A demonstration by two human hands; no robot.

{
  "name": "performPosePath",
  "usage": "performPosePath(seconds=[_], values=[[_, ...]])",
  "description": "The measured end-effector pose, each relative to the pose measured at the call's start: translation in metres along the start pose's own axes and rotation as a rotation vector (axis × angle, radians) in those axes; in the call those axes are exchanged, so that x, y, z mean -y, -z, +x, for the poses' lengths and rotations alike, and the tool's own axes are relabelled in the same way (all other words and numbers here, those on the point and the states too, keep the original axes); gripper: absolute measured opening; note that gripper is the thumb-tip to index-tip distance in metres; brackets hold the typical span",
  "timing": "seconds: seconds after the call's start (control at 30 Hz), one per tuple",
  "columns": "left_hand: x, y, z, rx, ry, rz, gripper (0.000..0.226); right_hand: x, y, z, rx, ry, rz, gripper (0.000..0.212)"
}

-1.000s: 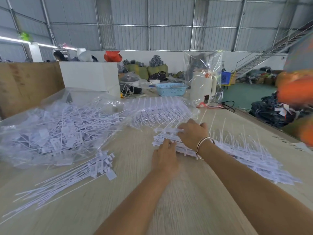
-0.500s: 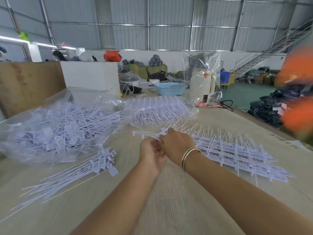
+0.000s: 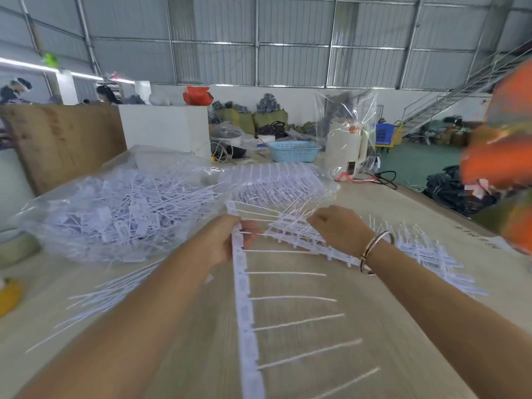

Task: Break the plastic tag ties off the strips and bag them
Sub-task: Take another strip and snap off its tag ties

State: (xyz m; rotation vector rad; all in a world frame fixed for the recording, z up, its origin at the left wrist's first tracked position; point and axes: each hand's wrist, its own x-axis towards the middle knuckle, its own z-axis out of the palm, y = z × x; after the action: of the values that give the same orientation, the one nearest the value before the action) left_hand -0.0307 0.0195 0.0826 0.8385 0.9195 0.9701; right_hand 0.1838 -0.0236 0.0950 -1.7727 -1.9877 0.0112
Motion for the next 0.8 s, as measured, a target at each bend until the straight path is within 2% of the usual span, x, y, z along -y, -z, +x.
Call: performPosePath(seconds=[0.1,0.17,0.27,0.37,0.43,0.53,0.57,0.63,0.67,0.73,0.8], values=[[-0.015,0.008,-0.002,-0.032,0.029,0.206,0.031,-0.027,-0.022,-0.004,0.249,-0.08,-0.144,0.03],[-0.017,0.013,-0.002,-0.023,0.068,0.386,0.036,-0.038,-0.038,-0.009,0.373,-0.023,-0.244,0.033],[-0.013,0.018,-0.001,0.016,0.125,0.639,0.041,-0.047,-0.054,-0.014,0.316,0.033,-0.332,0.034],[-0.007,0.024,0.001,0.12,0.167,0.746,0.04,-0.056,-0.057,-0.009,0.33,0.045,-0.376,0.04],[-0.003,0.025,0.001,0.235,0.214,0.802,0.044,-0.062,-0.054,-0.005,0.227,0.021,-0.149,0.038],[0.011,0.025,0.003,0.384,0.231,0.918,0.052,-0.063,-0.046,-0.002,-0.24,-0.164,0.408,0.038],[0.018,0.025,0.001,0.409,0.198,0.918,0.054,-0.063,-0.042,-0.001,-0.334,-0.228,0.579,0.042],[0.037,0.025,0.006,0.502,0.134,0.87,0.058,-0.062,-0.036,0.003,-0.431,-0.296,0.912,0.056],[0.046,0.025,0.007,0.521,0.102,0.872,0.065,-0.063,-0.032,0.004,-0.46,-0.322,1.047,0.056],[0.05,0.022,0.006,0.466,0.175,1.044,0.068,-0.063,-0.024,0.006,-0.47,-0.319,1.071,0.054],[0.045,0.018,0.009,0.385,0.192,1.175,0.059,-0.052,-0.024,0.007,-0.396,-0.222,0.849,0.047]])
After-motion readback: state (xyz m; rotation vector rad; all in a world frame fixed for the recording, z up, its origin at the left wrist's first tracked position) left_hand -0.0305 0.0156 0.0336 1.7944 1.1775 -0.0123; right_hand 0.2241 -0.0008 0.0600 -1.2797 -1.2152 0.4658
